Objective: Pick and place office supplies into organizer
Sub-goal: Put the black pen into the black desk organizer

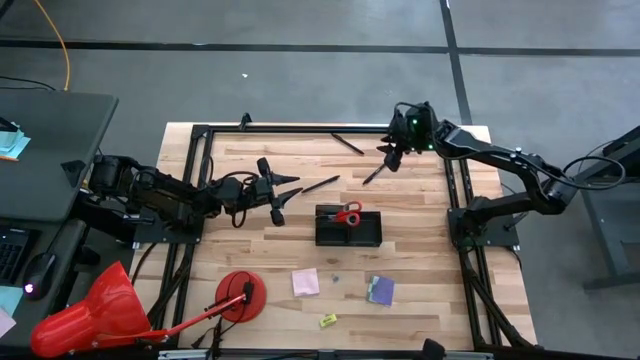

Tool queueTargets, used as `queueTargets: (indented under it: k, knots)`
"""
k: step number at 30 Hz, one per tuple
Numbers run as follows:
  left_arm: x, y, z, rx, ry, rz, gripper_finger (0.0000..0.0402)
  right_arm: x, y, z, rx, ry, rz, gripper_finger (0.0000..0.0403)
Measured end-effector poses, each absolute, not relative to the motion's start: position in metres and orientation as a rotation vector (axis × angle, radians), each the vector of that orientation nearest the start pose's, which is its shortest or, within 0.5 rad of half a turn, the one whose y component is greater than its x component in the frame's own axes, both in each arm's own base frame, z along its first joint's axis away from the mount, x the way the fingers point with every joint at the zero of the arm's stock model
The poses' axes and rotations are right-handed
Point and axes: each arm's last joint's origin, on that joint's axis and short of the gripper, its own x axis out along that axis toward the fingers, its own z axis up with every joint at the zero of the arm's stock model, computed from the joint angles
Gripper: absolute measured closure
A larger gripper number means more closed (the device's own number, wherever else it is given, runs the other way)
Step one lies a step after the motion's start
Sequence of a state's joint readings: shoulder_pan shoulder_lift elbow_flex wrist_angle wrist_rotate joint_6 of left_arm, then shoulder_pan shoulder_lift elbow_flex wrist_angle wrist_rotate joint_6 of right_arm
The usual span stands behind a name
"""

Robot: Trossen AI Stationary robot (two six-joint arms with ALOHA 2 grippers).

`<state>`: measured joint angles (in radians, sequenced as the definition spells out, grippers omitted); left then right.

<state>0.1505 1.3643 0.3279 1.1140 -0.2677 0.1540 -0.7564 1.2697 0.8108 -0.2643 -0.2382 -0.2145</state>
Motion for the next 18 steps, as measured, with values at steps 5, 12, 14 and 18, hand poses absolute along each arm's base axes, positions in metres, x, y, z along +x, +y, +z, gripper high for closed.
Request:
queueTargets:
  k: [5, 12, 14, 18]
  knots:
    - [0.234, 0.043, 0.187, 0.15, -0.026, 0.422, 0.0273, 0.2, -0.164, 0.231, 0.07, 0.758, -0.34, 0.0263]
    - [0.234, 0.043, 0.183, 0.157, 0.014, 0.419, 0.0273, 0.219, -0.156, 0.235, -0.39, 0.779, -0.267, 0.0263]
    - [0.234, 0.043, 0.183, 0.157, 0.018, 0.419, 0.0273, 0.223, -0.154, 0.238, -0.424, 0.76, -0.283, 0.0263]
    - [0.234, 0.043, 0.183, 0.157, 0.019, 0.419, 0.0273, 0.223, -0.156, 0.239, -0.504, 0.774, -0.315, 0.0263]
